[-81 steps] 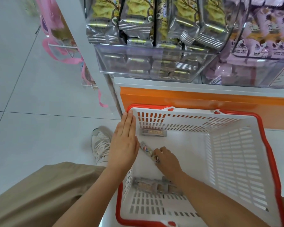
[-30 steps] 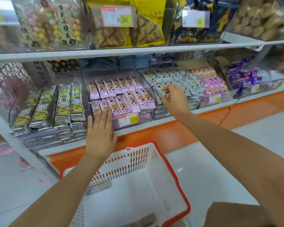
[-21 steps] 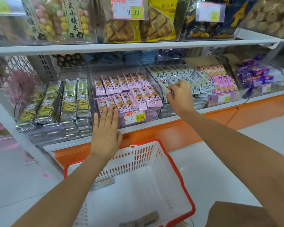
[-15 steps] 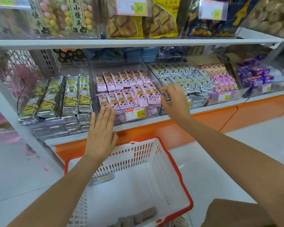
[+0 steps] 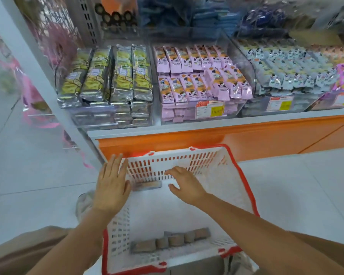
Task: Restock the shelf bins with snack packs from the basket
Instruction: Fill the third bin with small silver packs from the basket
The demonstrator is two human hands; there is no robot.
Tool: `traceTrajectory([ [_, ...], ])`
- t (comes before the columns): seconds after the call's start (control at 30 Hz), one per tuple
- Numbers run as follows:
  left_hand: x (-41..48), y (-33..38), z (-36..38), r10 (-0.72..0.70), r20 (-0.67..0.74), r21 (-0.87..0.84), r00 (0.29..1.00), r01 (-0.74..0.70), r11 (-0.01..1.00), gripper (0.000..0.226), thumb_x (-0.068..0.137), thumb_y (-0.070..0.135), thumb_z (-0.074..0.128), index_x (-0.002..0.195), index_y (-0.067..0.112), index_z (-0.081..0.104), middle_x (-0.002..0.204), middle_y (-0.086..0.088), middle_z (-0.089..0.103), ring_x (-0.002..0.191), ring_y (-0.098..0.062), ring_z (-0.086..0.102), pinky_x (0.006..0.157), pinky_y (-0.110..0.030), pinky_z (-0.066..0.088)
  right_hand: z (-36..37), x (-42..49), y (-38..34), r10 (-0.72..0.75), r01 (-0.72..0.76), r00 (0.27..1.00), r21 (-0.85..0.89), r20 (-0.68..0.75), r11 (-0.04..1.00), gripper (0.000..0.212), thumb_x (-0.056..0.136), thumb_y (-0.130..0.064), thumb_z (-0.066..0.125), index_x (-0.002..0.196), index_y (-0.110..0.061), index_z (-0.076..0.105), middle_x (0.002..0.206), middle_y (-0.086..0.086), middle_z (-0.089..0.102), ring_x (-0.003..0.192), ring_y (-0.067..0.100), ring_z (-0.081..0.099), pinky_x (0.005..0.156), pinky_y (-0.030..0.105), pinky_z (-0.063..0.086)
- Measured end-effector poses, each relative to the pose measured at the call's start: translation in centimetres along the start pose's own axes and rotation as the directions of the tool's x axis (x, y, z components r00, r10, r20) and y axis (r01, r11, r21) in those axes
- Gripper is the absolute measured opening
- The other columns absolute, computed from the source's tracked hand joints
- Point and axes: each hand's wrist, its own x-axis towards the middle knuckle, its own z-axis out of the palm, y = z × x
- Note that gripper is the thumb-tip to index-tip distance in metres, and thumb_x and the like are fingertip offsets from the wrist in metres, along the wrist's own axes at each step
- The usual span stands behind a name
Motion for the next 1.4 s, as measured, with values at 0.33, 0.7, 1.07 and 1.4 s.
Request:
traceTrajectory([
  [0.33, -1.4, -1.9, 4.1, -0.158, 0.074, -0.162, 0.985, 0.168, 0.972, 0.075, 0.093, 0.012, 0.056, 0.155, 0.002, 0.013, 0.165, -0.011, 0.008, 0.152, -0.025, 0.006, 0.120, -0.044, 0.016, 10.3, 5.4, 2.7, 0.116, -0.084, 0.952, -0.123, 0.282, 0.989, 0.047, 0.095, -0.023, 0.055, 0.140, -0.017, 0.043, 0.142, 0.003, 0.043, 0.130, 0.023, 0.040, 0.107, 0.034, 0.035],
  [0.7, -1.6, -2.3, 4.8, -0.168, 0.054, -0.134, 0.984, 0.174, 0.976, 0.067, 0.096, 0.015, 0.043, 0.155, 0.001, 0.015, 0.164, -0.014, 0.013, 0.153, -0.025, 0.007, 0.121, -0.044, 0.015, 17.6, 7.5, 3.3, 0.248, -0.166, 0.935, -0.303, 0.255, 0.938, 0.059, 0.084, -0.035, 0.070, 0.134, -0.011, 0.048, 0.126, 0.011, 0.052, 0.113, 0.028, 0.051, 0.089, 0.038, 0.045],
  [1.07, -1.7, -2.4, 4.5, -0.180, 0.096, -0.134, 0.979, 0.192, 0.972, 0.069, 0.099, 0.019, 0.048, 0.157, 0.005, 0.013, 0.165, -0.011, 0.012, 0.152, -0.025, 0.007, 0.120, -0.046, 0.018, 16.6, 6.7, 2.9, 0.205, -0.196, 0.962, -0.064, 0.183, 0.978, 0.030, 0.078, -0.022, 0.071, 0.105, -0.011, 0.062, 0.105, 0.007, 0.056, 0.098, 0.026, 0.053, 0.079, 0.036, 0.040],
  [1.4, -1.7, -2.1, 4.2, -0.196, 0.177, 0.035, 0.965, 0.193, 0.981, 0.068, 0.100, 0.027, 0.049, 0.156, 0.008, 0.016, 0.164, -0.008, 0.002, 0.152, -0.025, -0.006, 0.122, -0.046, 0.008, 5.9, 3.4, 1.0, 0.245, -0.249, 0.967, 0.484, 0.074, 0.839, 0.016, 0.090, -0.026, 0.069, 0.100, -0.016, 0.061, 0.087, -0.004, 0.066, 0.073, -0.002, 0.058, 0.065, 0.016, 0.047],
])
